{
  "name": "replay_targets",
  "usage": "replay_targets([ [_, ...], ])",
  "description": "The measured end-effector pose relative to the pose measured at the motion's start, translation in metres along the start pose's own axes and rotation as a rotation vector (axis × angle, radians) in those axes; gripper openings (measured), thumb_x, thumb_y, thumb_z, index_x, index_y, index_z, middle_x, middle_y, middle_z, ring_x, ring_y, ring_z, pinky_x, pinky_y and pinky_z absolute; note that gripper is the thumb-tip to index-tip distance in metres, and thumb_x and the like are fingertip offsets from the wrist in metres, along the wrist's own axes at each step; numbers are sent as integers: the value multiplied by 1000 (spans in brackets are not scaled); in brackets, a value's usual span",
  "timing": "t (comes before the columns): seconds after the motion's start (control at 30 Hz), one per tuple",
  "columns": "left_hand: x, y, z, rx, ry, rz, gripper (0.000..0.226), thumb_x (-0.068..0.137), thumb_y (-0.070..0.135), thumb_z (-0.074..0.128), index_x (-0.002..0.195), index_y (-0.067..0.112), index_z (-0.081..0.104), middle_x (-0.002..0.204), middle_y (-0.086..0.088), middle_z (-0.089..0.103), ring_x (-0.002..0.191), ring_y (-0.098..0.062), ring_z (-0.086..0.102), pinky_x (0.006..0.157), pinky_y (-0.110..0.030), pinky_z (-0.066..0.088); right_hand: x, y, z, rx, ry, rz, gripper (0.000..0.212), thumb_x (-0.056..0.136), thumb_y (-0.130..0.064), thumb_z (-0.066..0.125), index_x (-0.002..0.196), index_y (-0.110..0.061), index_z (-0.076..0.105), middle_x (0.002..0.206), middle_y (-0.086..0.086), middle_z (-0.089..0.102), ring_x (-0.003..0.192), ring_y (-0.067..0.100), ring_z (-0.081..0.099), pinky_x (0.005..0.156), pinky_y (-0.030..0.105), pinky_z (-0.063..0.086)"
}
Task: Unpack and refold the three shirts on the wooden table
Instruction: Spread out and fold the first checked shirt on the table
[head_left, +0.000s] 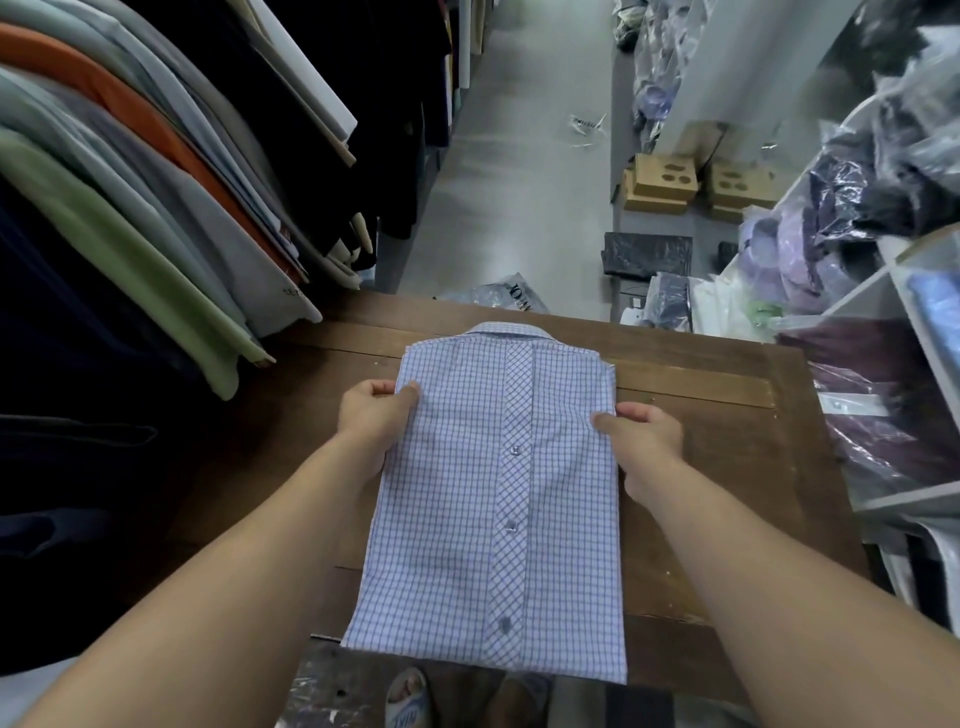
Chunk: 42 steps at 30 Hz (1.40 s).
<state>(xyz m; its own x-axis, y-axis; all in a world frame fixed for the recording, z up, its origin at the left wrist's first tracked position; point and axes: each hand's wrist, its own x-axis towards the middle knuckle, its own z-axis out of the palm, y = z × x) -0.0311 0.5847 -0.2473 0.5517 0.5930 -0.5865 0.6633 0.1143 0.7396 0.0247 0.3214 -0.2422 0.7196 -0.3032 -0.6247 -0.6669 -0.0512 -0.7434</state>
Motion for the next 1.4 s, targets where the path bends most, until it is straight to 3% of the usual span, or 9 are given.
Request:
replay_targets([
  [0.23, 5, 3, 6, 6, 17, 89, 20, 97, 25, 67, 113, 16, 60, 104, 1, 65, 94, -18, 63, 82, -35, 54, -4, 1, 1, 49, 82, -50, 31, 85, -6, 78, 108, -17, 61, 100, 2, 69, 82, 18, 70, 66, 33, 60],
  [0.37, 0, 0, 3, 102, 18, 157, 21, 94, 27, 69, 107, 21, 54, 104, 2, 65, 96, -20, 66, 84, -37, 56, -10, 2, -1, -18, 39, -71, 52, 83, -11, 81, 127, -16, 55, 109, 3, 64, 80, 15, 64, 60, 29, 52],
  [0.53, -19, -7, -10, 368, 3, 206, 27, 94, 36, 65, 109, 23, 47, 105, 3, 58, 94, -19, 60, 80, -38, 56, -26, 7, -11, -323, 28, -172, 52, 91, -32, 73, 135, -15, 49, 109, -1, 58, 91, 18, 58, 78, 35, 51],
  [0.73, -41, -25, -40, 508, -169, 140, 28, 90, 38, 68, 103, 19, 53, 98, 2, 60, 83, -14, 59, 62, -30, 49, -56, 30, -22, -522, -79, -87, 28, 90, -30, 69, 106, -15, 51, 95, 2, 63, 87, 22, 66, 85, 45, 59],
  [0.9, -51, -43, -53, 486, -260, 130, 15, 90, 22, 74, 86, 14, 62, 92, -1, 68, 87, -19, 68, 84, -39, 59, -77, 51, -30, -556, -43, -55, 13, 87, -22, 64, 95, -12, 62, 94, 8, 69, 87, 28, 68, 80, 42, 60],
  [1.0, -56, -49, -55, 423, -263, 113, 17, 94, 21, 71, 83, 15, 60, 92, -3, 68, 88, -22, 68, 85, -39, 59, -87, 60, -34, -568, 30, -77, 8, 87, -14, 69, 86, -11, 61, 84, 6, 65, 88, 28, 67, 85, 44, 59],
  [1.07, -58, -52, -56, 376, -232, 98, 16, 95, 22, 70, 87, 13, 59, 97, -7, 70, 90, -25, 70, 86, -43, 60, -91, 65, -35, -510, 68, -74, 25, 89, -7, 71, 72, -13, 54, 75, 5, 59, 88, 29, 65, 88, 45, 58],
  [1.27, -66, -58, -62, 467, -220, 118, 28, 94, 43, 67, 93, 16, 58, 100, -4, 70, 93, -24, 70, 88, -44, 59, -102, 75, -39, -526, 93, -102, 24, 93, -24, 68, 76, -16, 53, 81, 5, 63, 82, 26, 65, 79, 38, 58],
  [1.4, -70, -66, -68, 543, -292, 88, 24, 89, 27, 75, 101, 14, 59, 105, -5, 69, 96, -25, 70, 87, -44, 60, -113, 81, -45, -553, 1, -67, 17, 91, -21, 64, 81, -12, 55, 86, 7, 65, 88, 28, 68, 86, 45, 59],
])
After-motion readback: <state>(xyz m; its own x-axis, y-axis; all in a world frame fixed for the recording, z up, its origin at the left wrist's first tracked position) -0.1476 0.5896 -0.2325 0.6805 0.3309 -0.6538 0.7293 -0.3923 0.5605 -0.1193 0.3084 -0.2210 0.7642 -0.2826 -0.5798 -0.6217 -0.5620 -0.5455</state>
